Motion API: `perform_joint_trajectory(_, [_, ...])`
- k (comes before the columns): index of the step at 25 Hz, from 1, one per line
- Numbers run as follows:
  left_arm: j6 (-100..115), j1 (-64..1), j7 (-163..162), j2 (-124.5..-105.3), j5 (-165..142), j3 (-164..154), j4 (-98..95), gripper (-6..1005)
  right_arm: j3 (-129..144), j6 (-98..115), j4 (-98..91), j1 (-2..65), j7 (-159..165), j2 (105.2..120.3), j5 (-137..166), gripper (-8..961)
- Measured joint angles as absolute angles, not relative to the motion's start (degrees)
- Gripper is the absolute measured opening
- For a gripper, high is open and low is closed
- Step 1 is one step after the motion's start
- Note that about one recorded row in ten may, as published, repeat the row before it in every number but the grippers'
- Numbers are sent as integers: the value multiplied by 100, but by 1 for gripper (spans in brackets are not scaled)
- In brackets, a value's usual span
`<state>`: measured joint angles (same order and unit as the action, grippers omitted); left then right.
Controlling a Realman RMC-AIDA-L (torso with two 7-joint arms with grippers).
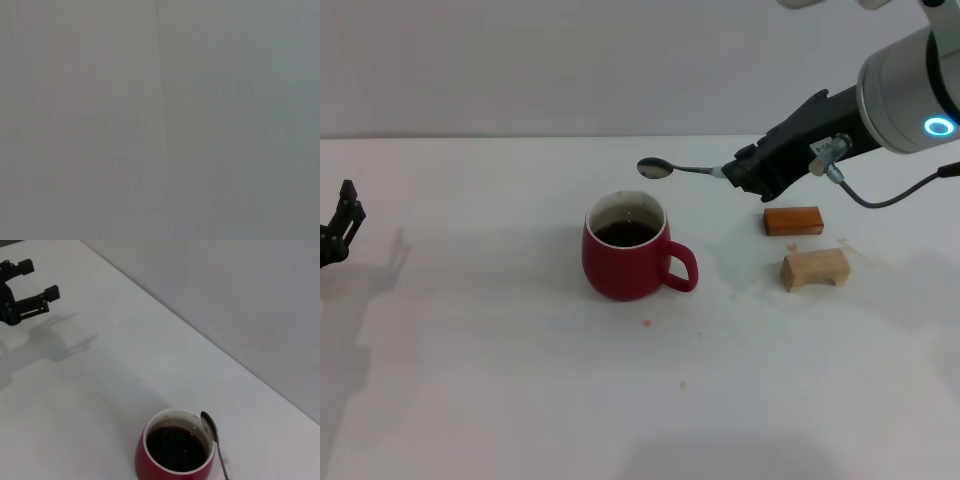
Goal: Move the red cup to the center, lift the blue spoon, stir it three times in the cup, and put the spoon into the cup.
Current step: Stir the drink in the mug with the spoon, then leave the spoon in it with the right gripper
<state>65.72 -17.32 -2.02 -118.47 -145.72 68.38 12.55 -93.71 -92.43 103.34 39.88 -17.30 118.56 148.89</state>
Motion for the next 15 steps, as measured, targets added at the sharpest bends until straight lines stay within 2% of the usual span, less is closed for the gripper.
perform_joint_trajectory(15, [6565, -1741, -202, -11848, -14572, 6838, 1202, 843, -9348, -9424, 10230, 4191, -1670, 11857, 14881, 124])
